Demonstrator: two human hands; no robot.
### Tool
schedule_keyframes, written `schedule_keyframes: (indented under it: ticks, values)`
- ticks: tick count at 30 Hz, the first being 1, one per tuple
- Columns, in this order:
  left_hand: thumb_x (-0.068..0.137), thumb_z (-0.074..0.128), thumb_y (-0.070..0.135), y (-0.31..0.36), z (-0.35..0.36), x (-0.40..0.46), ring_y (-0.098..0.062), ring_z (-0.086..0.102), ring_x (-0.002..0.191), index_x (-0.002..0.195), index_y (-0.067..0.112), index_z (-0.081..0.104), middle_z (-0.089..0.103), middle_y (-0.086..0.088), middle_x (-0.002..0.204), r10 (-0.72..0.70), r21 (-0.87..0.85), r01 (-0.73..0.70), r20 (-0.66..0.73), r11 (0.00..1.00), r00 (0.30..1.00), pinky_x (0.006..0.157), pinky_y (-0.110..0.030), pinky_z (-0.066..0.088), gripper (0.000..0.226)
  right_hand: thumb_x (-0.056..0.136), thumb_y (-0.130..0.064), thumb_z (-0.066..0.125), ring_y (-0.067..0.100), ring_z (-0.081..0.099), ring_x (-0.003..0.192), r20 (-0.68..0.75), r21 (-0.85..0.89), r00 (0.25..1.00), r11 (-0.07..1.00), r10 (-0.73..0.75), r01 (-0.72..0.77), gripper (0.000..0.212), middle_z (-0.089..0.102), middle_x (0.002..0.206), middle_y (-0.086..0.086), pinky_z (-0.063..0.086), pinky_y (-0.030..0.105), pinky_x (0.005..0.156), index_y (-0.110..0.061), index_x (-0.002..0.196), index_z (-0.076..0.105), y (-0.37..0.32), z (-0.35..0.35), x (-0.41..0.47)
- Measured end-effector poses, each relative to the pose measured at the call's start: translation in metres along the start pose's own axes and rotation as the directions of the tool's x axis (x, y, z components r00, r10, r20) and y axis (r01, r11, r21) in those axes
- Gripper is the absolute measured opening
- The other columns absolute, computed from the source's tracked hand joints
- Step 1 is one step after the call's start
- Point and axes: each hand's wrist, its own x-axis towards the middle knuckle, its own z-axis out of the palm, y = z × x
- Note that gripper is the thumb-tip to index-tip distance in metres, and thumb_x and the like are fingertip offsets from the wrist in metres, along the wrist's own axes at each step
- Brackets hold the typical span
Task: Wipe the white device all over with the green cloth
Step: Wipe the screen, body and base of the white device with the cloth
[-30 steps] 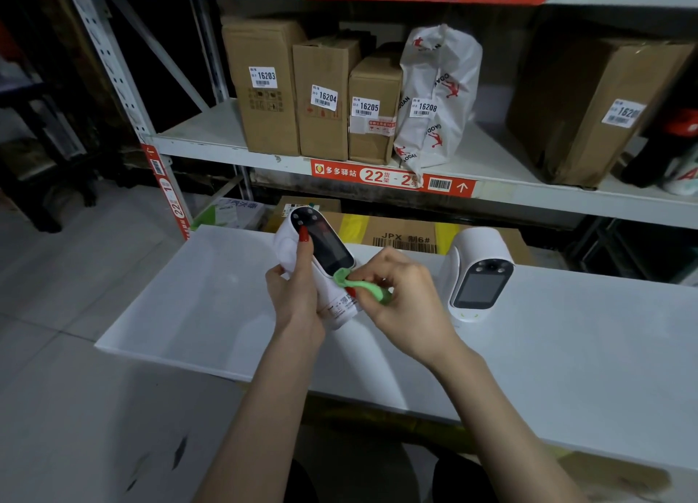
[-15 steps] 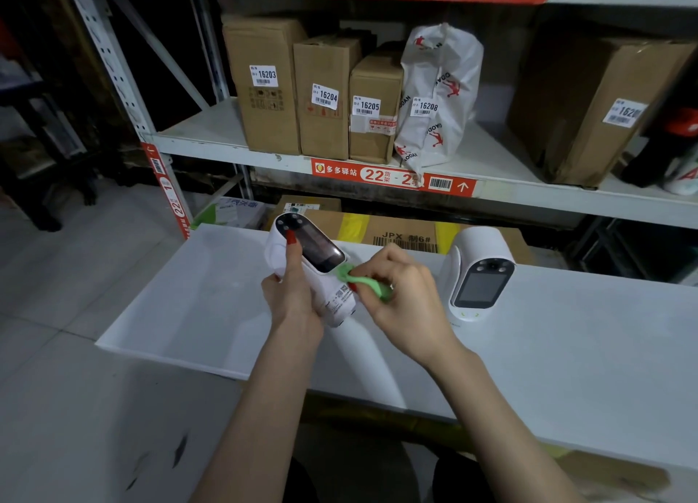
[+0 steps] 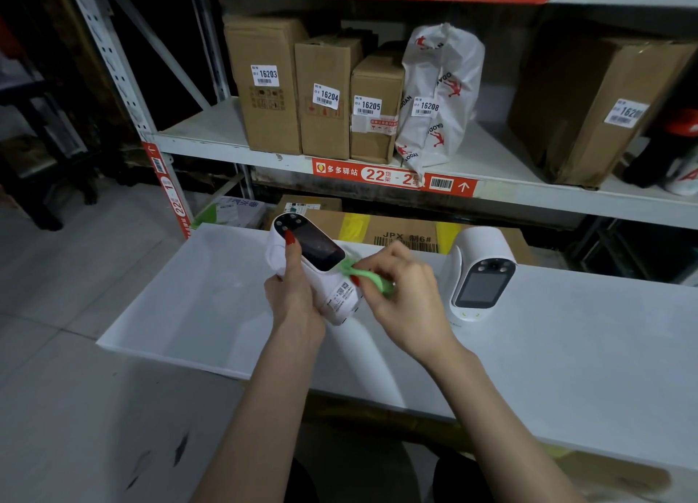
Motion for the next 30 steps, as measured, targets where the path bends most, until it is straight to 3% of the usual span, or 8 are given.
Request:
schedule_keyframes:
  ticks: [4,9,13,17,24,27,30]
  values:
    - [0.086,0.067,0.053,0.000,0.001,0.001,-0.024,0.069,0.085,0.127,0.012,0.056,0.069,-0.008,0.109,-0.007,0.012,0.007,0.017,1.000,1.000,0.068,-0.036,0.055,0.059,0.084,-0.008,0.067,0.018,0.060,0.076,-0.035,0.015,0.999,1.000,0.027,-0.027,0.014,0.055,0.088,-0.003,0.051,0.039,0.065,-0.015,0.095,0.073,0.002,-0.002,0.000]
    - [0.086,0.065,0.055,-0.002,0.000,0.004,-0.024,0.071,0.084,0.125,0.011,0.058,0.071,-0.010,0.110,0.014,0.025,-0.015,0.039,1.000,0.999,0.057,-0.030,0.053,0.059,0.084,-0.006,0.068,0.006,0.056,0.079,0.061,0.079,0.998,0.997,-0.012,0.007,0.018,0.056,0.090,-0.010,0.042,0.014,0.068,-0.016,0.098,0.075,-0.003,-0.004,-0.001]
    - [0.088,0.064,0.055,0.000,0.000,0.004,-0.022,0.071,0.082,0.123,0.013,0.059,0.072,-0.007,0.105,0.017,0.031,-0.018,0.041,0.999,0.999,0.063,-0.033,0.053,0.055,0.085,-0.008,0.067,0.012,0.057,0.076,-0.022,0.068,0.997,0.995,0.070,-0.068,0.015,0.057,0.089,-0.004,0.042,0.022,0.064,-0.017,0.094,0.074,0.002,-0.004,0.002]
    - [0.089,0.062,0.053,0.000,0.000,0.001,-0.020,0.071,0.079,0.123,0.013,0.060,0.073,-0.006,0.103,0.009,0.030,-0.012,0.073,0.999,0.997,0.060,-0.031,0.052,0.052,0.085,-0.009,0.066,0.017,0.059,0.079,-0.090,0.049,0.987,0.990,0.135,-0.131,0.011,0.060,0.092,-0.001,0.048,0.033,0.071,-0.015,0.092,0.072,0.006,-0.005,0.002]
    - [0.086,0.062,0.061,0.001,0.002,0.000,-0.021,0.073,0.078,0.124,0.013,0.060,0.074,-0.006,0.103,0.051,0.075,-0.057,0.088,0.996,0.995,0.056,-0.029,0.054,0.061,0.084,-0.008,0.068,0.007,0.056,0.076,-0.018,0.115,0.995,0.989,0.096,-0.093,0.014,0.059,0.088,-0.005,0.038,0.011,0.061,-0.019,0.091,0.074,0.003,-0.005,0.002]
    - [0.087,0.061,0.060,0.002,0.001,-0.002,-0.021,0.073,0.080,0.123,0.014,0.060,0.074,-0.005,0.102,0.046,0.072,-0.054,0.104,0.996,0.993,0.060,-0.030,0.055,0.059,0.085,-0.009,0.068,0.010,0.057,0.078,-0.076,0.092,0.983,0.983,0.164,-0.157,0.012,0.061,0.091,-0.003,0.040,0.013,0.066,-0.016,0.092,0.074,0.008,-0.006,0.004]
    - [0.088,0.060,0.059,0.002,0.001,-0.006,-0.025,0.072,0.087,0.124,0.014,0.060,0.074,-0.006,0.103,0.029,0.080,-0.041,0.139,0.996,0.990,0.067,-0.035,0.056,0.058,0.085,-0.009,0.067,0.015,0.059,0.083,-0.111,0.066,0.967,0.972,0.230,-0.224,0.012,0.063,0.094,-0.001,0.045,0.024,0.077,-0.014,0.094,0.073,0.013,-0.006,0.004]
